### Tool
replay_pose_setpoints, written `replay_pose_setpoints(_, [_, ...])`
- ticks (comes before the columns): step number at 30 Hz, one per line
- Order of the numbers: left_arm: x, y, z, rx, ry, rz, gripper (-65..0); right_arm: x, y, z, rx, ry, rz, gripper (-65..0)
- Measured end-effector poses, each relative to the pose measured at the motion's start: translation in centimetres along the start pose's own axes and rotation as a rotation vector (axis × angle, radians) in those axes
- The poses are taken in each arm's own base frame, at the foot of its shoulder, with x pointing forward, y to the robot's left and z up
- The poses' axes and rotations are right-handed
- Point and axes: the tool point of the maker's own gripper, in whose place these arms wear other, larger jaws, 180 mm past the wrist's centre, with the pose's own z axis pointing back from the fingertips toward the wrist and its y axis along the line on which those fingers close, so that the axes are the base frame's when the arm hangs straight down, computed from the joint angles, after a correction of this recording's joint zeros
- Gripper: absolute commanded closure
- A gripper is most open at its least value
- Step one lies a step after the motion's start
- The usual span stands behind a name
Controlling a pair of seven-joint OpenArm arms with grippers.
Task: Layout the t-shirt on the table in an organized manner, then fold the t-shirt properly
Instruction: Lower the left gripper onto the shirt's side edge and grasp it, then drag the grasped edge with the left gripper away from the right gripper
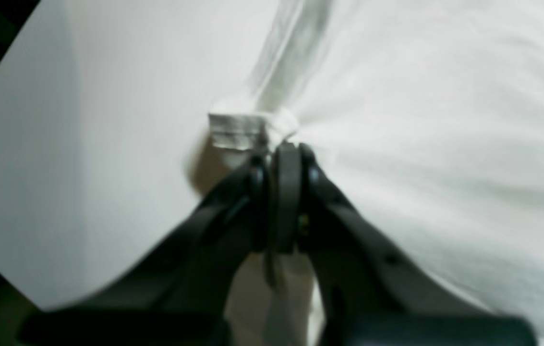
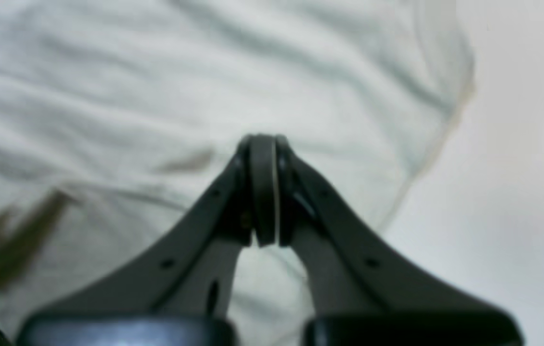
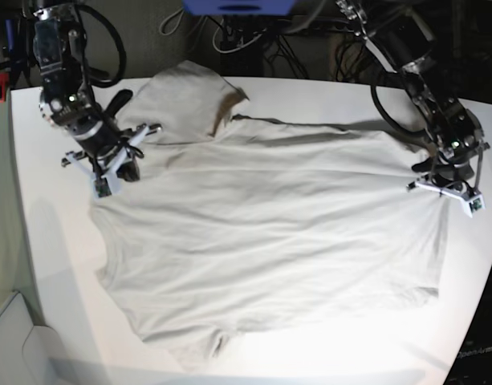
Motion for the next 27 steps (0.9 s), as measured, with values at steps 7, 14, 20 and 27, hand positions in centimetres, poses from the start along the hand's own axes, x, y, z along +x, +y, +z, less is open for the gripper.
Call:
replay_pose_setpoints(7, [-1.2, 0.4, 0.4, 0.009, 0.046, -0.01, -0.3, 1.8, 3.1, -3.5, 0.088, -0.001, 0.029, 0.0])
replay_pose_setpoints(14, [-2.3, 0.8, 0.6, 0.013, 0.063, -0.021, -0.3, 1.2, 2.5, -7.6, 0.08, 0.071, -0.023, 0.0])
replay_pose_setpoints(20, [-3.1, 1.4, 0.7, 0.024, 0.083, -0.034, -0.3, 1.1, 1.3, -10.3, 0.062, 0.111, -0.067, 0.0])
replay_pose_setpoints(27, [-1.7, 2.5, 2.7, 0.053, 0.036, -0.063, -0.3, 1.3, 0.0, -12.2, 0.043, 0.077, -0.113, 0.0])
